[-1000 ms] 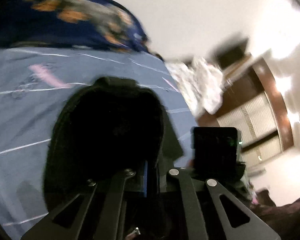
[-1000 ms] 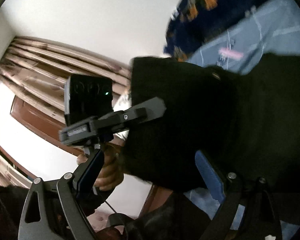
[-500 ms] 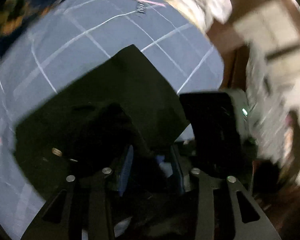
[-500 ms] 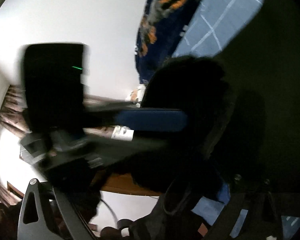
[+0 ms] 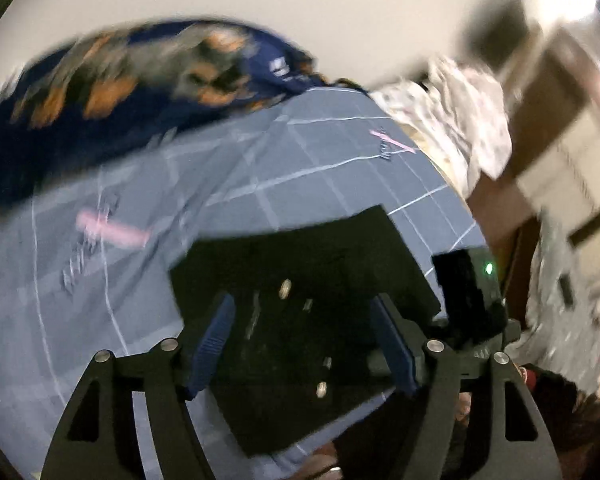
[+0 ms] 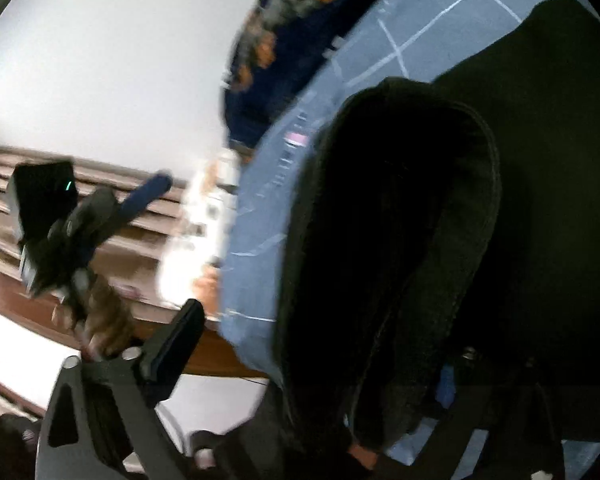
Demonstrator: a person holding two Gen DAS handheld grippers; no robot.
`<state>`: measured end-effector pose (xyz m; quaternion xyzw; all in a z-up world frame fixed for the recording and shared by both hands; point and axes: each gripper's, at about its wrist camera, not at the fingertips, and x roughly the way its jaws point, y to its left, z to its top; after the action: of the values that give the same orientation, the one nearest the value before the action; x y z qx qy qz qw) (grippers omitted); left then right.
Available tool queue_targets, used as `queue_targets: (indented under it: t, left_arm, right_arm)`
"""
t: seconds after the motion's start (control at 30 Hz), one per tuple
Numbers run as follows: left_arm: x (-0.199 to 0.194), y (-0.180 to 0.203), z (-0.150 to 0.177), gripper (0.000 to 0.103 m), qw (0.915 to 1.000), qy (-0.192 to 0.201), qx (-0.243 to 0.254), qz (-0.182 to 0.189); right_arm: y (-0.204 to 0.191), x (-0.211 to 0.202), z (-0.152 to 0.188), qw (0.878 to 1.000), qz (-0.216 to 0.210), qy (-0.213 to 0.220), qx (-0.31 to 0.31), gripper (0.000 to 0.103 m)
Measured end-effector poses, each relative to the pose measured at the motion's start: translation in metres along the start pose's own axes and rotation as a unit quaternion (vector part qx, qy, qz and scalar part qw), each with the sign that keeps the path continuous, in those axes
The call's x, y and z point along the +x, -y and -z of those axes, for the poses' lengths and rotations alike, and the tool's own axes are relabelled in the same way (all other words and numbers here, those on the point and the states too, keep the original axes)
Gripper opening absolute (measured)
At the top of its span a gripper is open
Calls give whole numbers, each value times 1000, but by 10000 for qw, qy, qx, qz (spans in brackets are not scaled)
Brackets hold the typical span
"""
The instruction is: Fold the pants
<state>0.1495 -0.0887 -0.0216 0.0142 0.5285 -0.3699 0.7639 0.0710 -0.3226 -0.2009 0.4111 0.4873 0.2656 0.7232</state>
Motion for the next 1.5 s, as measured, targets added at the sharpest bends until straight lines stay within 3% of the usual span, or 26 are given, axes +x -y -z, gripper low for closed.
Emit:
queue_targets:
  t: [0.03, 0.1, 0.23, 0.43, 0.6, 0.7, 0.83, 0.93, 1.03, 1.2, 1.3, 1.4, 1.43, 1.5]
  left_arm:
    - [1, -12, 14, 71, 9997, 18, -239, 40]
    - [4, -24, 34, 71, 9988, 42, -485, -8]
    - [16, -33, 59, 71, 9975, -31, -686, -147]
    - [36, -22, 61, 73, 9977, 85, -668, 49]
    - [81, -14, 57, 75, 9979, -79, -641, 86]
    - [101, -12, 59, 75, 9982, -217, -565, -8]
    - [109, -13, 62, 75, 9985, -232, -486, -85]
    - [102, -15, 60, 75, 9990, 16, -427, -134]
    - [103, -22, 58, 75, 9984, 167, -470, -259]
    - [119, -40, 60, 75, 9975, -68, -684, -172]
    - [125, -50, 62, 75, 9965, -107, -829, 100]
    - [129, -55, 56, 75, 9961, -13, -768, 429]
    - [130, -55, 54, 75, 9961, -15, -735, 495]
    - [135, -56, 48, 75, 9955, -1, -642, 702]
  right_arm:
    - [-1, 3, -1, 9999, 153, -44, -32, 57]
    - [-3, 5, -4, 9983, 521, -185, -159, 27]
    - [-4, -15, -15, 9985, 469, -152, -244, 21]
    - [11, -82, -29, 9990, 105, 420, -106, 20]
    - [75, -115, -22, 9967, 401, 585, 399, 20]
    - [104, -122, -11, 9944, 234, 718, 734, 20]
    - [100, -120, -9, 9933, 45, 882, 748, 20]
    - [89, -126, -8, 9925, -44, 1028, 662, 20]
    - [96, -129, -7, 9923, 134, 1054, 641, 20]
    - [109, -145, -2, 9881, 254, 1313, 762, 21]
    - [94, -158, -5, 9872, 683, 1375, 429, 27]
    - [90, -160, -12, 9874, 880, 1281, 299, 55]
    - [91, -157, -16, 9877, 892, 1244, 322, 59]
    - [93, -151, -21, 9895, 863, 1116, 315, 60]
